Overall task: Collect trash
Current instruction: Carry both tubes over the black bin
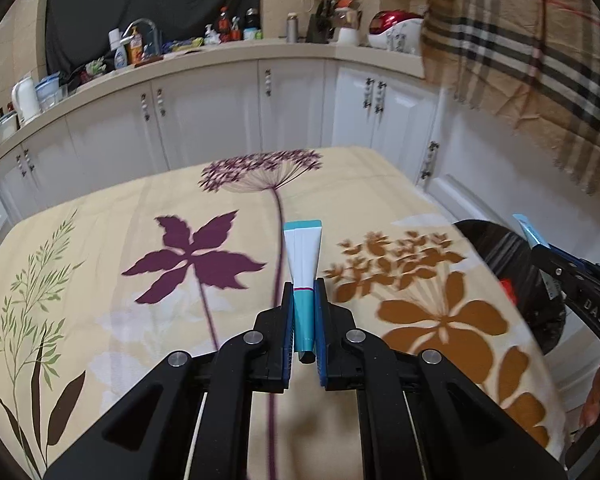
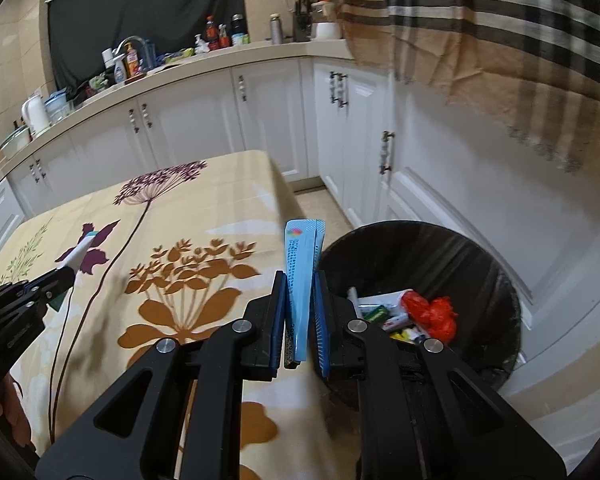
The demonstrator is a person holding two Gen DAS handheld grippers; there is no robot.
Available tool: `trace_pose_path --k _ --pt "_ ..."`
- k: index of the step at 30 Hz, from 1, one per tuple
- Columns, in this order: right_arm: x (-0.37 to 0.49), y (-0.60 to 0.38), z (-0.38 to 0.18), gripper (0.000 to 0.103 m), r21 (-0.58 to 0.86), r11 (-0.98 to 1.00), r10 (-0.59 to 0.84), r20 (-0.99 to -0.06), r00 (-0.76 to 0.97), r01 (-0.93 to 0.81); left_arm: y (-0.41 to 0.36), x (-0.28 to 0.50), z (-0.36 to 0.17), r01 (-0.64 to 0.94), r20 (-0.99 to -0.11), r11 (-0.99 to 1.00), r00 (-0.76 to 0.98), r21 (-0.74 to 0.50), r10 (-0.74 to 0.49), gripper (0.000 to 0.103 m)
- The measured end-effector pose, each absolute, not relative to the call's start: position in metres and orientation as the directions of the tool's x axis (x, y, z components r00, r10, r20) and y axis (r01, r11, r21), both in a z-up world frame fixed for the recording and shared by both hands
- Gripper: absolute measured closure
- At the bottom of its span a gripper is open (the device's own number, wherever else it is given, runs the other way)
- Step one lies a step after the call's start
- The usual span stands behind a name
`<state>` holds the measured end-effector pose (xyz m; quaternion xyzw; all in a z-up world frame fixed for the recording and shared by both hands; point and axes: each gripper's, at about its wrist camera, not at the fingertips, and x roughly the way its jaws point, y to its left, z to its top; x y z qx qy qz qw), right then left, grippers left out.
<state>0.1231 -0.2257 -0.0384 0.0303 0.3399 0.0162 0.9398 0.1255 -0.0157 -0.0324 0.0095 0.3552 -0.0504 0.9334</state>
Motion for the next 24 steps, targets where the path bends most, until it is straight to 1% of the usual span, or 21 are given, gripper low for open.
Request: trace_pose_path --k 17,24 --pt "0.110 -0.301 -0.024 0.089 0.027 0.985 -0.120 -0.589 0.800 0.168 -0.115 0.130 -0.007 0.310 -0.574 0.951 0.777 -0.008 -0.258 0.093" --pt "0.113 -0.323 -0.023 0.089 0.026 0.978 -0.155 -0.578 0.801 0.208 -0.151 0.137 -0.008 0.368 -0.552 0.930 0.776 0.003 -0.305 0.093"
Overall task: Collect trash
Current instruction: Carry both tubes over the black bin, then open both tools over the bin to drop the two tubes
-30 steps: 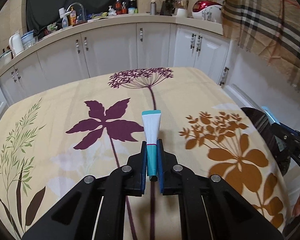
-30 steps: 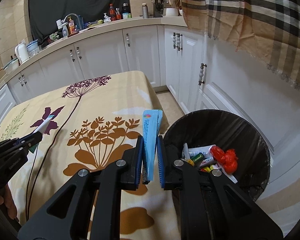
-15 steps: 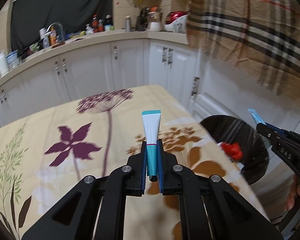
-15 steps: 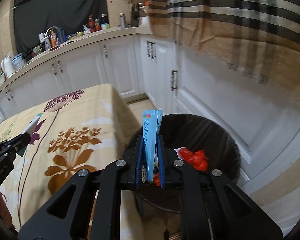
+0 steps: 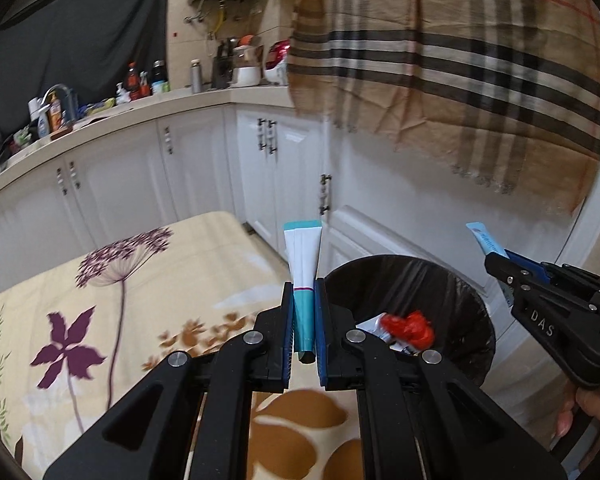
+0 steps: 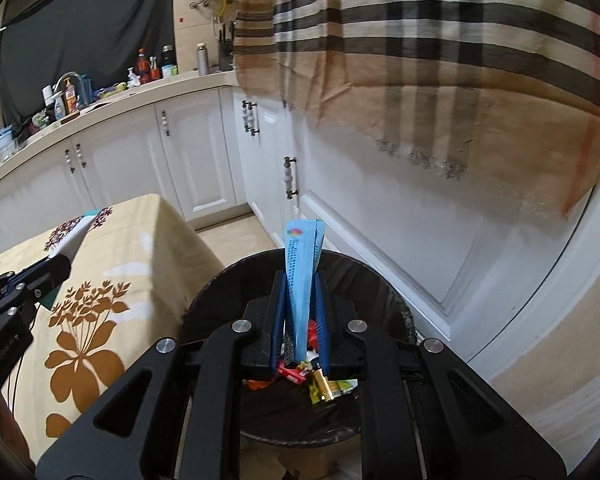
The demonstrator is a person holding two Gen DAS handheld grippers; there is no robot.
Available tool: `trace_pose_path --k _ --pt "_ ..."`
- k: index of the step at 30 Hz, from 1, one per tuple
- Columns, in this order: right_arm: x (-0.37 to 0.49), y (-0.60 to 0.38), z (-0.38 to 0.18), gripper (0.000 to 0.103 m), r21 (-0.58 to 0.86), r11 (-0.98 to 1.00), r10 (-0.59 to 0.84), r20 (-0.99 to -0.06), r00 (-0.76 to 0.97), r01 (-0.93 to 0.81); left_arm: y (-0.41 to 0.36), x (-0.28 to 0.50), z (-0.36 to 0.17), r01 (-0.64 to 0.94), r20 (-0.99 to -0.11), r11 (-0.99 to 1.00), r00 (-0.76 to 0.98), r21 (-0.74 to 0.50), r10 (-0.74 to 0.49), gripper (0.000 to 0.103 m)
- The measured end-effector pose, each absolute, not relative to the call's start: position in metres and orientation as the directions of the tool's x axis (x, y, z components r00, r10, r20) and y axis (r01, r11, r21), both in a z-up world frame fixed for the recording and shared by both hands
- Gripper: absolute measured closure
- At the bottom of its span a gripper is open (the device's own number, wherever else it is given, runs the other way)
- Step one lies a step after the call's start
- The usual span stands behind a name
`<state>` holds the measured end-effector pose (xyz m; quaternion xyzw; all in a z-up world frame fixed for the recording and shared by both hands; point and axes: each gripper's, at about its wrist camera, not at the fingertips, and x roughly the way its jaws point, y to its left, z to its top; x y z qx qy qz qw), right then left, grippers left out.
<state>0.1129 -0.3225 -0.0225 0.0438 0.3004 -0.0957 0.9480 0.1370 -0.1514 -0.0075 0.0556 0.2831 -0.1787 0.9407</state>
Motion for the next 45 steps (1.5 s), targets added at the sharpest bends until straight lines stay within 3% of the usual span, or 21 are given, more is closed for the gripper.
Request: trace_pose_path --k 21,24,30,45 --pt "0.144 -0.351 -0.049 0.087 0.041 0.966 -0.184 -0.593 0.784 0.257 -0.210 0.183 -0.032 0.404 -0.582 0.913 0.756 0.055 -0.300 0.092" --pt "0.150 -0.355 -0.054 0.071 0.039 0.961 -0.197 -0.598 0.777 0.274 -0.215 0.191 -0.036 0.401 -0.596 0.914 0.748 0.053 -0.294 0.085" --pt "0.153 -0.359 -0.059 0.068 0.040 0.955 -0.210 -0.604 0.768 0.293 -0.215 0.196 -0.042 0.394 -0.616 0.919 0.732 0.036 -0.290 0.064" --pt "0.141 -0.351 -0.048 0.050 0.021 0.954 -0.231 -0.588 0.775 0.300 -0.200 0.184 -0.030 0.376 -0.572 0.925 0.769 0.047 -0.283 0.036"
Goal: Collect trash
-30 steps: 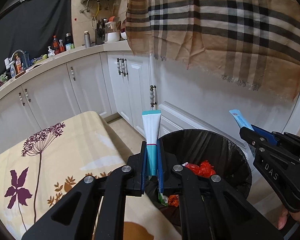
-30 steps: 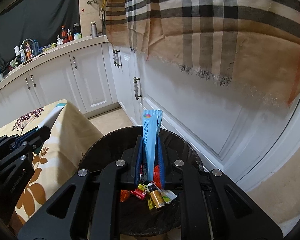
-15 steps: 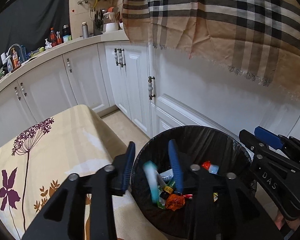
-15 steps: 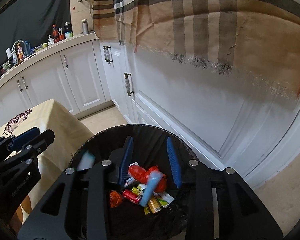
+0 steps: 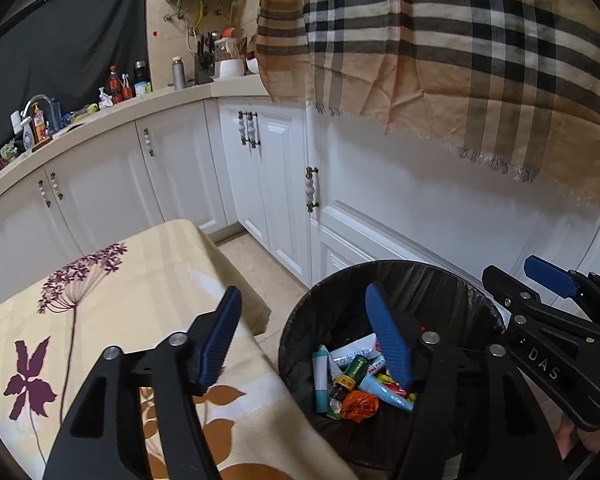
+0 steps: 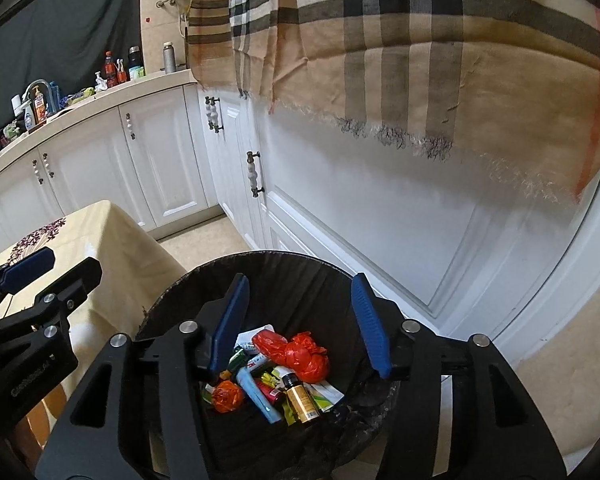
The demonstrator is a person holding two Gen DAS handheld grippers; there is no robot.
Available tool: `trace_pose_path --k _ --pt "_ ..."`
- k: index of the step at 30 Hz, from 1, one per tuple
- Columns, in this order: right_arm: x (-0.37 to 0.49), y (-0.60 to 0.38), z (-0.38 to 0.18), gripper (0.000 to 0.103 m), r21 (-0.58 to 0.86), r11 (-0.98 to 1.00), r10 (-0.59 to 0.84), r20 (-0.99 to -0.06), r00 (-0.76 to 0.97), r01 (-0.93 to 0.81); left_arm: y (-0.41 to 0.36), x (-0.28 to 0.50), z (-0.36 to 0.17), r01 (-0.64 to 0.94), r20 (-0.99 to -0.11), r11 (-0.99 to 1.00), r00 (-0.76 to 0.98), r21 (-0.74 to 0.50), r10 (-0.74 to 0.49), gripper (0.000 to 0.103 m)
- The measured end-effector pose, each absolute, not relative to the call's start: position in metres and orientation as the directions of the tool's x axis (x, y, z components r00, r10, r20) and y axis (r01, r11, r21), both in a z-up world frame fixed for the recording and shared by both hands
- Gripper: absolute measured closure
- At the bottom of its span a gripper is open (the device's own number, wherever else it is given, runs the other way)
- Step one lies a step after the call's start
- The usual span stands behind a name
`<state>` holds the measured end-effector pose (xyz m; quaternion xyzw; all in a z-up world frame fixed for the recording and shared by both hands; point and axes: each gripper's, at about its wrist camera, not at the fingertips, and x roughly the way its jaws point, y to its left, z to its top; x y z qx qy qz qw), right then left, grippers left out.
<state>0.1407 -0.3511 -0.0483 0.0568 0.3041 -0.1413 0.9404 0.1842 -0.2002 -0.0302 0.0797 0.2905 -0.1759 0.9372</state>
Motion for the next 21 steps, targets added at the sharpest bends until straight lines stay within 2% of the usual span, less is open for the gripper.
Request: trace_pose_path --k 4,21 --pt "0.135 -0.341 -0.042 0.042 0.011 0.957 -0.230 -0.579 0.782 0.290 -0.188 0.176 -0.024 0.362 -0.558 0.931 0.782 0.045 -0.277 0.031" --pt "0.084 -0.298 -0.004 0.036 -0.003 0.962 -0.237 -0.511 0.826 0.274 -0.119 0.124 0.010 0.270 -0.478 0.962 0.850 0.032 -0.222 0.025"
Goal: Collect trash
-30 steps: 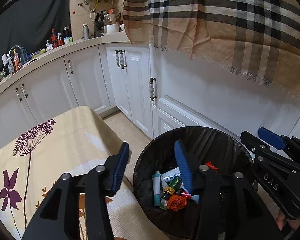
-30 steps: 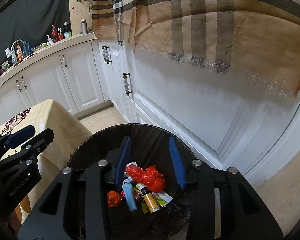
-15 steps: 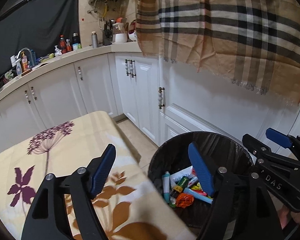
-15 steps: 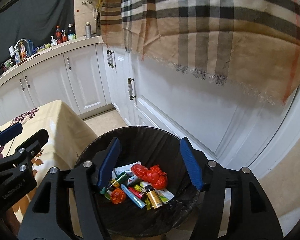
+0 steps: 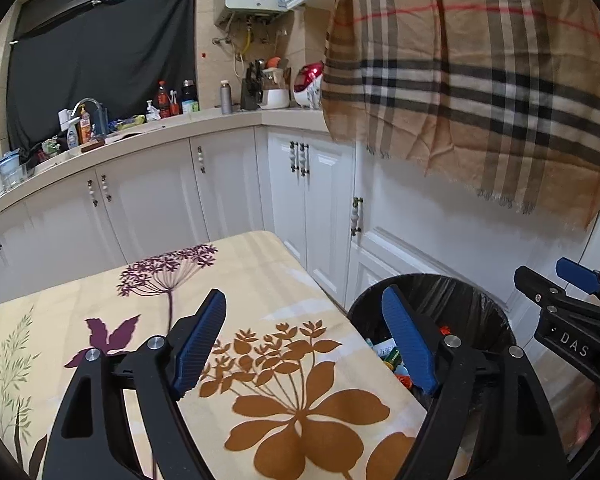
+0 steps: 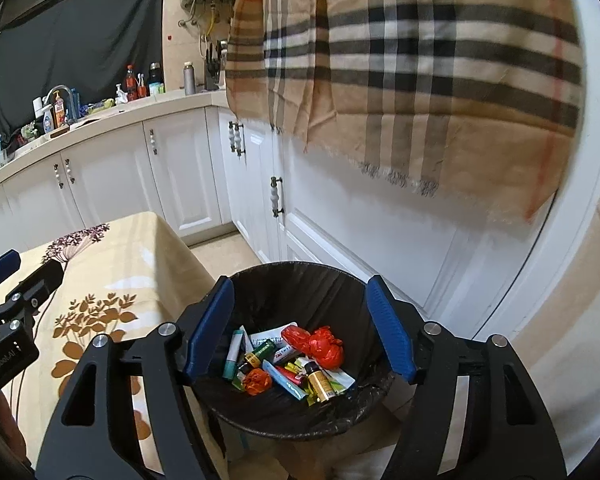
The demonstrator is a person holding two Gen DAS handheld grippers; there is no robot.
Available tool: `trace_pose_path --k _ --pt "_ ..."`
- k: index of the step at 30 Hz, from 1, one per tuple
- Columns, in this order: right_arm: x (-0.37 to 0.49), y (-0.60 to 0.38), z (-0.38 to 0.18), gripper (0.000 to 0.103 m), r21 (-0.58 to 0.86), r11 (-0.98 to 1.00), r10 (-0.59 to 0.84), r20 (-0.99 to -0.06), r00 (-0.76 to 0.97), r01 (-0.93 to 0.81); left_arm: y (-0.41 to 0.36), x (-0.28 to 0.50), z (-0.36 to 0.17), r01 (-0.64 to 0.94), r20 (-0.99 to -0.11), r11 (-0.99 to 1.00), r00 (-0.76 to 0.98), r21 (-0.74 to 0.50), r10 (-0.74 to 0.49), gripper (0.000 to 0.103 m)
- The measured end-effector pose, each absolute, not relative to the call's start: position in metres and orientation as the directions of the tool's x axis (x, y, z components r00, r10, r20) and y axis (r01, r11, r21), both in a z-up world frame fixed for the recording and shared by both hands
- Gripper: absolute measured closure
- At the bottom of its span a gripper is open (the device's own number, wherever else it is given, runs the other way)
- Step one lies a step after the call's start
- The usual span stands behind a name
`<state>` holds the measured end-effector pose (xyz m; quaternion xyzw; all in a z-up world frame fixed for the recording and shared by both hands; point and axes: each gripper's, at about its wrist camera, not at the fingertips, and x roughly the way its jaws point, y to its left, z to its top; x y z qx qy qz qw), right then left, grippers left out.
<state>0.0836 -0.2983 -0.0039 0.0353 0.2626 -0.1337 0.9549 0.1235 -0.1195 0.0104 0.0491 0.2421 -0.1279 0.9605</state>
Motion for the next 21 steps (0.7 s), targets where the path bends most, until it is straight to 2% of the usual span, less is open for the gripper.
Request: trace_pose_path --k 8,21 --pt "0.068 -0.292 0.009 0.035 -0.011 0.962 -0.244 -0.478 0.844 0.272 -0.113 0.106 0.026 0.273 -0.429 0.962 0.872 0.026 -0.236 0.023" --pt "0.066 -0.291 0.010 0.035 -0.011 0.962 -0.244 -0.478 0.844 0.272 -0.113 0.099 0.027 0.275 -0.419 0.961 0.877 0.032 -0.237 0.022"
